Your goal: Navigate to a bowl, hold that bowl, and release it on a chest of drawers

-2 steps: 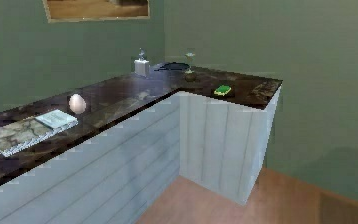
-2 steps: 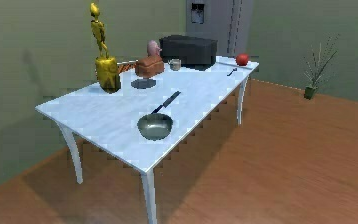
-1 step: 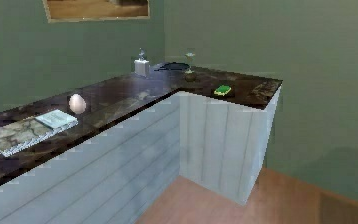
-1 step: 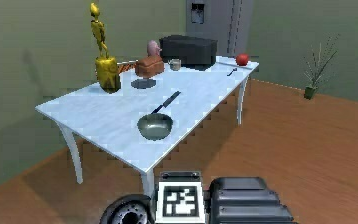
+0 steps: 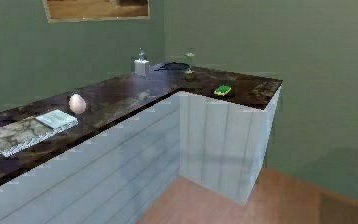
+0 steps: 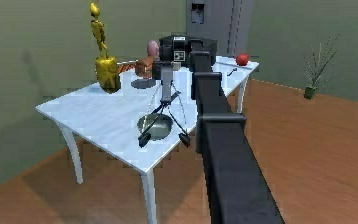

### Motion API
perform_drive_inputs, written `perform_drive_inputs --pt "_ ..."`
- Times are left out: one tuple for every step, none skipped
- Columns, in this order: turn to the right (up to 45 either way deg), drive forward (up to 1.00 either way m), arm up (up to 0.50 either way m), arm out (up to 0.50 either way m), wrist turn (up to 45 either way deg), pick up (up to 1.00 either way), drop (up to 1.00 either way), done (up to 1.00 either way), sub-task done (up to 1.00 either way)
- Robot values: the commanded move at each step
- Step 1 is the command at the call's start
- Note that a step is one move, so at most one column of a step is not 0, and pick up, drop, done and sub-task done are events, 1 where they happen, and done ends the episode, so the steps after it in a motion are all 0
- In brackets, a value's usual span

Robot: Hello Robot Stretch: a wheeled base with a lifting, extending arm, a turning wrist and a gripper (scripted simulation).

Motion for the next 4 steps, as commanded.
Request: perform_drive_inputs --pt "0.0 0.00 0.00 0.00 45.0 0.00 0.00 0.00 0.00" --pt "0.0 0.00 0.00 0.00 45.0 0.00 0.00 0.00 0.00" --pt "0.0 0.00 0.00 0.00 45.0 0.00 0.00 0.00 0.00" --pt "0.0 0.00 0.00 0.00 12.0 0.00 0.00 0.00 0.00"
